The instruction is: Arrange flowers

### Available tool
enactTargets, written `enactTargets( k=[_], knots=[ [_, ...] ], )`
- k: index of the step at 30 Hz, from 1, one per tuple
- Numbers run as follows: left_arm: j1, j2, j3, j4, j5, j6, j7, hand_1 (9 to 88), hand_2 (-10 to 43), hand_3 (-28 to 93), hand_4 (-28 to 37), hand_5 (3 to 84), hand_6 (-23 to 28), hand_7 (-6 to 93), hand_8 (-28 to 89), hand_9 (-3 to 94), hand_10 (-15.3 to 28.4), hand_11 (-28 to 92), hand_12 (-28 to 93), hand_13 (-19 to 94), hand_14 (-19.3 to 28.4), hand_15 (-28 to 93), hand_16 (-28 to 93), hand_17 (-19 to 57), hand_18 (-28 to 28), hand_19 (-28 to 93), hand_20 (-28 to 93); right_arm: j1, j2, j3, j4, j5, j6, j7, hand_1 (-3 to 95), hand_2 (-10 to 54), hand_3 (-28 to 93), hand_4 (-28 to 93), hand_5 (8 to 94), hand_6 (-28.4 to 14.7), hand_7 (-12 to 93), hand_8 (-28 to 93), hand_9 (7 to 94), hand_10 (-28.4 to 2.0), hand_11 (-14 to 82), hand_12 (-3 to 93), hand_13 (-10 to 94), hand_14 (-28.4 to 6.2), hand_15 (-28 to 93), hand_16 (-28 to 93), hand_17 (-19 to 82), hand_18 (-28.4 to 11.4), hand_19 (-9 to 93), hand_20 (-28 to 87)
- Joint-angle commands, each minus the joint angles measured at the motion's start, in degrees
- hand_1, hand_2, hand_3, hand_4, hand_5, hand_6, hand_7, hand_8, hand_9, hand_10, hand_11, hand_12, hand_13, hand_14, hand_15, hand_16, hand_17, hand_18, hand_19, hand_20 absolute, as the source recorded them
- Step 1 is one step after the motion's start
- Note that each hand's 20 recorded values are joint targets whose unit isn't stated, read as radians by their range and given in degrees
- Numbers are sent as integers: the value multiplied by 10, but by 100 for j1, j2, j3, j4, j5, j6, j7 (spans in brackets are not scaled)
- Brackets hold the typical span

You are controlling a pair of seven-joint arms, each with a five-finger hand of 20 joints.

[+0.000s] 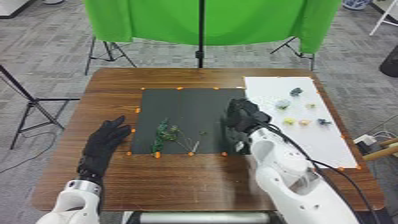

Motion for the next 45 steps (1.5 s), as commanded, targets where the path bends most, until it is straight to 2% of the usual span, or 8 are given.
enactTargets(
  k=[1, 16, 18, 22, 34, 36, 37, 45],
  knots=[
    [130, -45, -29, -21, 28, -38, -28, 204, 1, 637, -269, 420, 48, 43, -50, 442, 125, 136, 154, 325, 152, 89, 58, 11, 131, 57, 187, -186, 22, -84, 22, -117, -194, -62, 530, -95, 595, 129, 778, -30, 450, 237, 875, -105, 597, 252, 932, -10, 749, 336, 744, -112, 932, 742],
    [114, -53, -42, 10, 31, -147, -14, 205, -6, 641, -266, 418, 47, 44, -50, 440, 125, 135, 154, 323, 151, 89, 58, 11, 131, 57, 186, -365, 11, 92, 111, 84, -83, -147, 576, -95, 414, 84, 784, -24, 429, 214, 879, -102, 575, 262, 929, -13, 734, 336, 739, -107, 932, 727],
    [117, -58, -41, 9, 37, -175, -19, 205, -9, 643, -264, 417, 47, 43, -50, 440, 125, 134, 154, 322, 151, 89, 58, 11, 132, 57, 186, -382, 14, 111, 99, 72, -109, -136, 789, -95, -202, 465, 785, -24, 429, 212, 879, -103, 572, 261, 928, -14, 739, 322, 739, -107, 932, 728],
    [128, -66, -53, 3, 48, -212, -45, 207, -12, 642, -263, 414, 45, 42, -49, 438, 124, 132, 155, 320, 151, 88, 58, 10, 132, 57, 186, -379, -4, 125, 119, 25, -98, -172, 792, -95, -282, 485, 785, -25, 427, 213, 880, -107, 570, 259, 928, -15, 735, 327, 739, -109, 932, 725],
    [154, -62, -57, -5, 45, -211, -84, 210, -14, 640, -262, 412, 44, 42, -48, 435, 122, 129, 157, 318, 151, 87, 59, 9, 132, 55, 186, -344, -46, 223, 31, 217, 90, -195, 717, -95, -250, 491, 786, -27, 427, 161, 880, -110, 569, 259, 928, -17, 731, 333, 735, -111, 932, 722],
    [124, -52, -53, 9, 46, -237, -100, 210, -14, 640, -260, 412, 44, 42, -48, 435, 123, 129, 157, 318, 151, 87, 59, 9, 132, 55, 186, -309, -72, 217, 48, 145, 126, -214, 486, -95, 394, 30, 786, -27, 433, 127, 880, -111, 569, 257, 928, -16, 733, 330, 733, -112, 932, 722],
    [115, -50, -47, 12, 47, -240, -102, 210, -15, 641, -260, 412, 45, 42, -48, 435, 123, 129, 157, 318, 151, 86, 59, 9, 132, 54, 186, -286, -85, 211, 52, 204, 123, -187, 446, -95, 505, -54, 787, -27, 432, 119, 880, -111, 569, 257, 928, -17, 732, 330, 733, -113, 932, 723],
    [89, -50, -43, 24, 45, -253, -142, 210, -16, 642, -260, 412, 45, 41, -48, 435, 123, 129, 157, 317, 151, 86, 60, 9, 132, 55, 186, -365, -141, 389, -147, 621, 164, -109, 401, -95, 580, -110, 792, -28, 468, -75, 881, -114, 567, 257, 929, -18, 731, 330, 731, -116, 932, 722]
  ],
)
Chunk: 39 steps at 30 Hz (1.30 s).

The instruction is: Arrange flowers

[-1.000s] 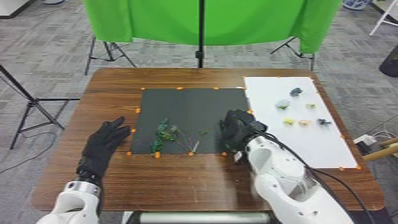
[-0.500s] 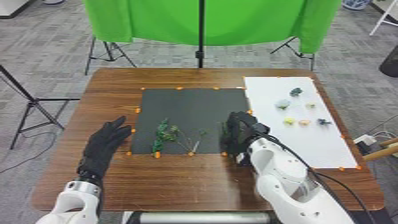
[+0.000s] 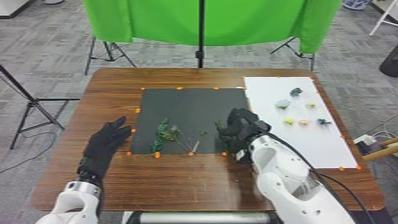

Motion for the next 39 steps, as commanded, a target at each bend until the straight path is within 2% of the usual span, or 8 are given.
enactTargets(
  k=[1, 7, 12, 17, 19, 32, 37, 39],
  knots=[
    [36, -37, 2, 37, 33, -82, -112, 209, -16, 642, -260, 413, 45, 41, -48, 435, 123, 129, 157, 317, 151, 86, 60, 8, 132, 56, 186, -62, -67, 279, -324, 453, 187, 83, 394, -95, 583, -111, 793, -29, 469, -85, 881, -115, 567, 257, 929, -18, 731, 330, 731, -117, 932, 721],
    [28, -35, -16, 35, 37, -51, -71, 210, -13, 639, -260, 413, 45, 42, -48, 435, 122, 128, 158, 317, 151, 86, 60, 8, 132, 54, 186, -80, 335, 1151, -790, 394, 936, 269, 344, -95, 593, -97, 781, -33, 395, -86, 869, -131, 492, 258, 908, -31, 687, 331, 682, -132, 932, 690],
    [72, -32, -23, 24, 30, -10, -58, 209, -15, 642, -260, 412, 45, 41, -48, 435, 123, 128, 157, 318, 152, 86, 60, 8, 132, 55, 186, -127, 610, 2030, -771, 210, -112, 774, 375, -95, 622, -91, 696, -30, 225, -65, 785, -158, 238, 245, 823, -63, 650, 339, 589, -146, 932, 621],
    [65, -49, -9, 24, 33, -53, -62, 211, -14, 641, -262, 413, 45, 43, -48, 436, 123, 130, 158, 318, 152, 86, 60, 8, 132, 56, 186, -191, 728, 2270, -473, 152, -1191, 869, 382, -95, 629, -92, 633, -24, 167, -63, 701, -182, 153, 222, 784, -80, 655, 338, 567, -152, 932, 604],
    [40, -37, -5, 32, 42, -53, -54, 211, -14, 641, -262, 413, 45, 42, -48, 436, 123, 130, 158, 318, 152, 86, 60, 8, 132, 56, 186, -223, 705, 2244, -356, 151, -1325, 803, 383, -95, 627, -94, 616, -24, 153, -63, 685, -184, 144, 220, 779, -83, 657, 337, 564, -153, 932, 598],
    [26, -45, 19, 29, 38, -51, -58, 210, -12, 639, -261, 413, 45, 41, -48, 435, 123, 129, 157, 317, 151, 86, 60, 8, 132, 56, 185, -358, 501, 1908, 223, -298, -828, 459, 400, -95, 622, -111, 607, -10, 154, -67, 716, -166, 162, 220, 818, -59, 667, 323, 599, -135, 932, 601],
    [37, -62, 4, 30, 36, -39, -54, 210, -13, 641, -260, 413, 46, 41, -48, 436, 124, 128, 157, 317, 152, 86, 60, 8, 132, 56, 186, -497, 475, 1817, 403, -344, -921, 436, 451, -95, 616, -123, 623, -3, 167, -72, 750, -156, 177, 215, 848, -40, 652, 317, 619, -124, 932, 600],
    [34, -56, -12, 33, 34, -33, -59, 210, -13, 641, -261, 414, 45, 41, -48, 435, 124, 128, 157, 317, 151, 86, 60, 8, 132, 56, 186, -550, 469, 1764, 497, -394, -696, 383, 474, -95, 620, -128, 637, -1, 173, -75, 769, -151, 186, 215, 862, -33, 644, 318, 627, -118, 932, 597]
  ],
)
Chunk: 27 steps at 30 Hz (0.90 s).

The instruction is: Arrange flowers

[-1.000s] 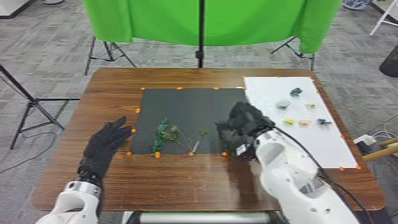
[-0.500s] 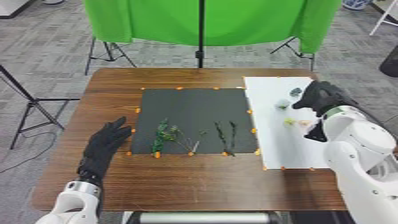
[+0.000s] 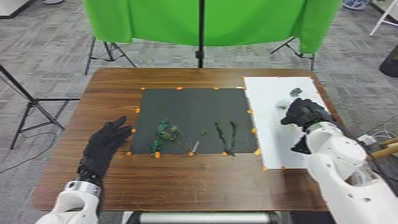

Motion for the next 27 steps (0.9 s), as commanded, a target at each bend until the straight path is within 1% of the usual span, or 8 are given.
enactTargets(
  k=[1, 4, 7, 14, 18, 20, 22, 27],
  knots=[
    [63, -56, -18, 26, 26, -8, -36, 210, -13, 642, -261, 414, 45, 41, -48, 435, 124, 128, 157, 317, 152, 86, 60, 8, 132, 56, 186, -294, -38, -207, 369, -241, 342, -115, 500, -95, 609, -137, 648, -1, 179, -60, 783, -144, 175, 243, 867, -30, 640, 320, 631, -116, 932, 594],
    [51, -51, -36, 28, 25, -6, -28, 212, -12, 639, -262, 414, 45, 41, -48, 435, 123, 129, 157, 317, 151, 86, 60, 8, 132, 56, 186, -335, 9, -290, 483, -250, 1056, -185, 646, -95, 438, -68, 719, -19, 187, 117, 867, -117, 81, 359, 894, -19, 627, 326, 658, -102, 932, 589],
    [73, -27, -26, 22, 4, 144, 105, 212, -11, 639, -261, 414, 45, 42, -48, 436, 123, 129, 157, 320, 155, 86, 59, 9, 132, 55, 185, -246, 82, -308, 478, -302, 1429, -282, 685, -95, 450, -78, 776, -20, 208, 140, 919, -104, 77, 376, 921, -12, 614, 327, 685, -97, 932, 587],
    [148, 44, -81, 4, -108, 582, 530, 215, -13, 642, -260, 417, 47, 46, -49, 444, 123, 139, 158, 335, 154, 92, 58, 20, 131, 57, 186, 649, 304, -685, -135, 89, 1854, -366, 687, -95, 477, -88, 797, -24, 216, 143, 935, -97, 91, 382, 936, -7, 611, 334, 700, -91, 932, 587],
    [227, 35, -89, -15, -226, 990, 751, 208, -6, 642, -267, 418, 46, 48, -50, 445, 123, 141, 156, 335, 150, 93, 56, 24, 128, 52, 186, 1578, 46, -1598, -232, 730, 1755, -686, 682, -95, 485, -84, 799, -23, 217, 146, 936, -96, 93, 386, 937, -6, 610, 337, 702, -91, 932, 588],
    [234, 35, -46, -6, -373, 1191, 880, 199, -1, 642, -274, 418, 46, 49, -51, 444, 123, 140, 154, 333, 149, 92, 54, 24, 127, 49, 186, 2075, -304, -2133, -19, 964, 1610, -882, 679, -95, 491, -86, 799, -23, 217, 148, 937, -96, 92, 390, 937, -6, 609, 339, 703, -90, 932, 590],
    [222, 49, -4, -4, -452, 1290, 936, 183, 12, 640, -278, 417, 45, 49, -51, 436, 122, 134, 151, 326, 147, 89, 52, 25, 126, 47, 187, 2480, -712, -2592, 291, 1166, 1369, -1105, 678, -95, 492, -88, 799, -23, 217, 148, 937, -95, 92, 391, 937, -5, 609, 340, 703, -90, 932, 591],
    [105, 83, 111, 21, -505, 1317, 905, 155, 92, 597, -282, 409, 41, 47, -56, 425, 118, 119, 144, 316, 143, 86, 47, 26, 124, 42, 185, 2882, -1672, -3351, 977, 1115, 925, -1522, 671, -95, 499, -91, 798, -21, 218, 149, 937, -93, 90, 395, 937, -5, 609, 343, 702, -89, 932, 594]
  ],
)
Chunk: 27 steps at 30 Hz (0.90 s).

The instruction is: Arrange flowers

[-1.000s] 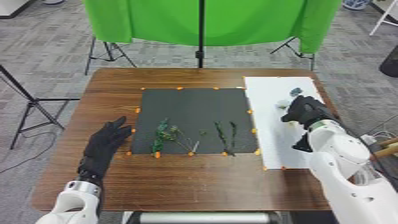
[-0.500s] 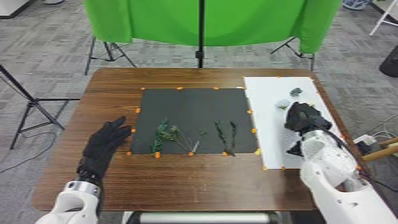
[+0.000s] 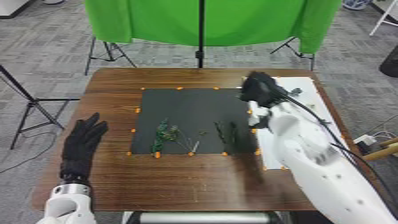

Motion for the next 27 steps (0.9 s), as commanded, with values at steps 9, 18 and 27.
enactTargets(
  k=[9, 18, 27],
  knots=[
    [-178, 111, 241, 79, -112, -27, -15, 147, 157, 567, -283, 401, 42, 44, -57, 424, 119, 116, 140, 313, 144, 85, 46, 26, 123, 43, 185, 1014, -2643, -1488, 1523, -620, -1224, -893, 663, -95, 511, -103, 790, -20, 224, 142, 932, -91, 85, 401, 932, -6, 610, 347, 701, -89, 932, 596],
    [-224, 126, 325, 110, -151, -97, 45, 153, 147, 558, -283, 403, 43, 47, -57, 425, 121, 118, 143, 315, 147, 86, 47, 24, 123, 46, 185, 917, -2879, -1498, 1910, -1186, -1598, -1124, 648, -95, 515, -110, 770, -14, 218, 131, 920, -89, 80, 401, 929, -6, 609, 346, 696, -88, 932, 591],
    [-254, 112, 319, 140, -198, -128, 59, 149, 150, 556, -283, 405, 44, 48, -57, 430, 122, 126, 146, 318, 148, 87, 48, 22, 125, 51, 185, 861, -2924, -1426, 2042, -1412, -1708, -1065, 619, -95, 506, -112, 701, -1, 204, 99, 908, -93, 77, 401, 922, -8, 608, 346, 687, -90, 932, 582]
  ],
)
